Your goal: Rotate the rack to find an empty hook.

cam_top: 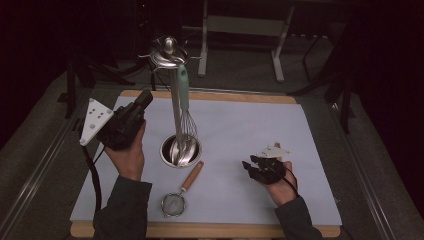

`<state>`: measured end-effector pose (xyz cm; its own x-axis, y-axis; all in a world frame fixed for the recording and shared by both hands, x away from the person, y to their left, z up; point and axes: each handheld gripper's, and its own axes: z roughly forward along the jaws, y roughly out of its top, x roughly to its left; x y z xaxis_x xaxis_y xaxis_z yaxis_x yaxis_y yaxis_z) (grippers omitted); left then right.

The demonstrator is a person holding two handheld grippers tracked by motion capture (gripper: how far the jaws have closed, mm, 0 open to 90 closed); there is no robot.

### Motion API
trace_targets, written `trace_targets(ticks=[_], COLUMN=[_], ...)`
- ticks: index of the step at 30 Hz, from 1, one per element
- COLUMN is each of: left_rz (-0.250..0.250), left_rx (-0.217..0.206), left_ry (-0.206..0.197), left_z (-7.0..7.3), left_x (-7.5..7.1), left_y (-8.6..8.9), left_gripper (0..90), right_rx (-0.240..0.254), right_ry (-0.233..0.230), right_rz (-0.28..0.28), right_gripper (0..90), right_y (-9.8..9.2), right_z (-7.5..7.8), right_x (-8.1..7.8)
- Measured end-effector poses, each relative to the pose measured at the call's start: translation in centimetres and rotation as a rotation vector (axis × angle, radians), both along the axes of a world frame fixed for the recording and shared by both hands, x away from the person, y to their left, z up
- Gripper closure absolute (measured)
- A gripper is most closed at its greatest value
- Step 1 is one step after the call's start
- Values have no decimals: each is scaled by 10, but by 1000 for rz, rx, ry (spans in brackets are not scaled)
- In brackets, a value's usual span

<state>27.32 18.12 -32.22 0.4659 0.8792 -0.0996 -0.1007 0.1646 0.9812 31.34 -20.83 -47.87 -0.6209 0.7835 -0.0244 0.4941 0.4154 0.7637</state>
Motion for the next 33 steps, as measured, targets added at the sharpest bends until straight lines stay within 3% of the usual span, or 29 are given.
trace_targets(ticks=[6,12,22,33], left_rz=[-26,-36,-13,17], left_rx=[11,46,46,69], left_ry=[-55,-86,-71,-67], left_z=[22,33,36,37], left_x=[1,6,19,24], left_y=[-11,-23,-21,-12], left_gripper=[897,896,897,897], right_rx=[31,50,61,59], right_ry=[15,8,6,-2], right_rz=[-21,-41,-60,-65], right_gripper=[595,593,592,590], right_y=[-8,-14,-21,-22], right_z=[-3,-1,1,2], right_x=[-2,-3,-3,-3])
